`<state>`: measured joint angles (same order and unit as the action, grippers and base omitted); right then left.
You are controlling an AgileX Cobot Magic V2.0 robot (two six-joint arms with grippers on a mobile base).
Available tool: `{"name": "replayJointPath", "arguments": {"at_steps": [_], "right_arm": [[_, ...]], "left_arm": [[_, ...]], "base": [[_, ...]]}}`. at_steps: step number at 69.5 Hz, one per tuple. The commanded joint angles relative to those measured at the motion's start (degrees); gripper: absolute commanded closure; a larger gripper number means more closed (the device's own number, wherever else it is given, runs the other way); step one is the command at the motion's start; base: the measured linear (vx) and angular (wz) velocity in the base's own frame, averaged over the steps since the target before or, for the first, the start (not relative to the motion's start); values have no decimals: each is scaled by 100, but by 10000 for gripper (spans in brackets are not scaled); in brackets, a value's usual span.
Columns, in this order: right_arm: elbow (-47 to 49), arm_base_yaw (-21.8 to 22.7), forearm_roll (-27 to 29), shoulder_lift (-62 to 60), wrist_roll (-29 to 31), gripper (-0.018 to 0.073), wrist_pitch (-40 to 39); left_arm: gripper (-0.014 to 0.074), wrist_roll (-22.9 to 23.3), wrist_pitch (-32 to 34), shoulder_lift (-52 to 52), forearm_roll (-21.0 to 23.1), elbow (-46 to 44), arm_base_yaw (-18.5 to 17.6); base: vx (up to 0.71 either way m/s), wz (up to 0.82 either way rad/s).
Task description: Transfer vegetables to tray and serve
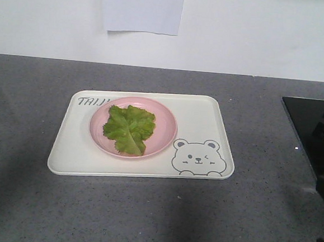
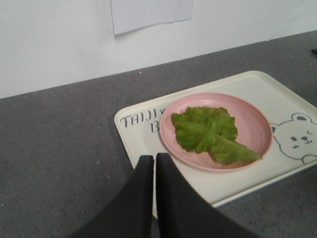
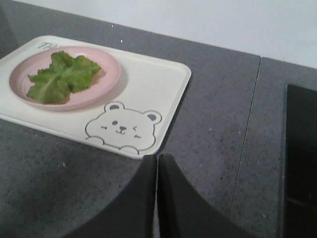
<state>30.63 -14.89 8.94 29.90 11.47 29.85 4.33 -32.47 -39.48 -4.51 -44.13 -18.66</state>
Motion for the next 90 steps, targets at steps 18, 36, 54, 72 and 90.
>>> {"name": "replayJointPath", "arguments": {"at_steps": [18, 36, 54, 72, 90], "right_arm": [[-471, 8, 42, -493, 36, 564, -272], [-471, 8, 42, -493, 36, 564, -234], [-471, 8, 42, -493, 36, 564, -234], [-471, 8, 42, -493, 36, 564, -229], [-471, 8, 42, -493, 36, 564, -189]], "left_arm": [[604, 80, 1491, 858, 34, 1133, -20], [604, 80, 1438, 846, 23, 1133, -20], [604, 80, 1438, 846, 23, 1133, -20], [603, 55, 1500, 991, -48, 1251, 21], [603, 113, 2588, 1841, -20, 2597, 612]], "base": [[0, 0], [0, 0], [0, 0], [0, 0], [0, 0]]}}
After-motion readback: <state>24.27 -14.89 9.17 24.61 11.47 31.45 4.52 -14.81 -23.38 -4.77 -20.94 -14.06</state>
